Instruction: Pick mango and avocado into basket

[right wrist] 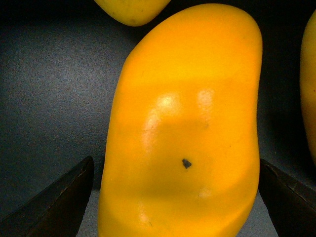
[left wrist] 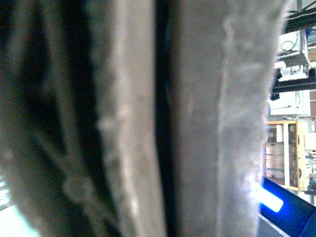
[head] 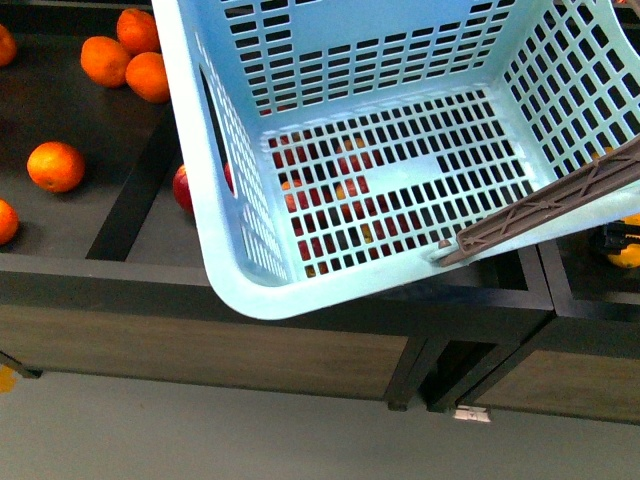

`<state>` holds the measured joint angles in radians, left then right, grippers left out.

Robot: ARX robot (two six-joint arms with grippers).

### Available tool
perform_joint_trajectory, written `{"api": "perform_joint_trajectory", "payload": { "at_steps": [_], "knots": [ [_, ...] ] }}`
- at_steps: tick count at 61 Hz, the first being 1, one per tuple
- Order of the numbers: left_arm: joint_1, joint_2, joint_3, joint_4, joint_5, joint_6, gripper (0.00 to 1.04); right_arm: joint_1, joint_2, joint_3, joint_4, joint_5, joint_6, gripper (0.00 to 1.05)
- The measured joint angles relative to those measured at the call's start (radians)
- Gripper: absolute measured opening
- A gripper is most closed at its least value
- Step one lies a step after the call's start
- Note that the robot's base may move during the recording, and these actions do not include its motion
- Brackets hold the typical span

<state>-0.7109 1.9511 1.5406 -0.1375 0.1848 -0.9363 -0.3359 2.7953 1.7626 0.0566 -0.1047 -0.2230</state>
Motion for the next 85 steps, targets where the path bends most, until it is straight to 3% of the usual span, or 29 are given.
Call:
{"api": "perform_joint_trajectory", "payload": {
  "at_steps": [3,14,21,53,72,85],
  "knots": [
    [0.0,0.0,0.0,0.0,0.0,0.0,0.27,0.0,0.0,0.0,0.0,0.0,0.003,0.95],
    [0.0,0.0,0.0,0.0,0.0,0.0,0.27,0.0,0.0,-0.006,0.0,-0.006,0.007,0.7],
    [0.0,0.0,0.0,0.0,0.0,0.0,0.27,-0.001,0.0,-0.011,0.003,-0.006,0.014,0.63],
    [0.0,0.0,0.0,0.0,0.0,0.0,0.27,-0.077,-0.142,-0.16,0.108,-0.051,0.151,0.61],
    [0.0,0.0,0.0,0.0,0.0,0.0,0.27,-0.179,-0.412,-0.335,0.195,-0.118,0.223,0.61],
    [0.0,0.0,0.0,0.0,0.0,0.0,0.27,-0.217,-0.716,-0.562,0.259,-0.216,0.239,0.61]
  ]
}}
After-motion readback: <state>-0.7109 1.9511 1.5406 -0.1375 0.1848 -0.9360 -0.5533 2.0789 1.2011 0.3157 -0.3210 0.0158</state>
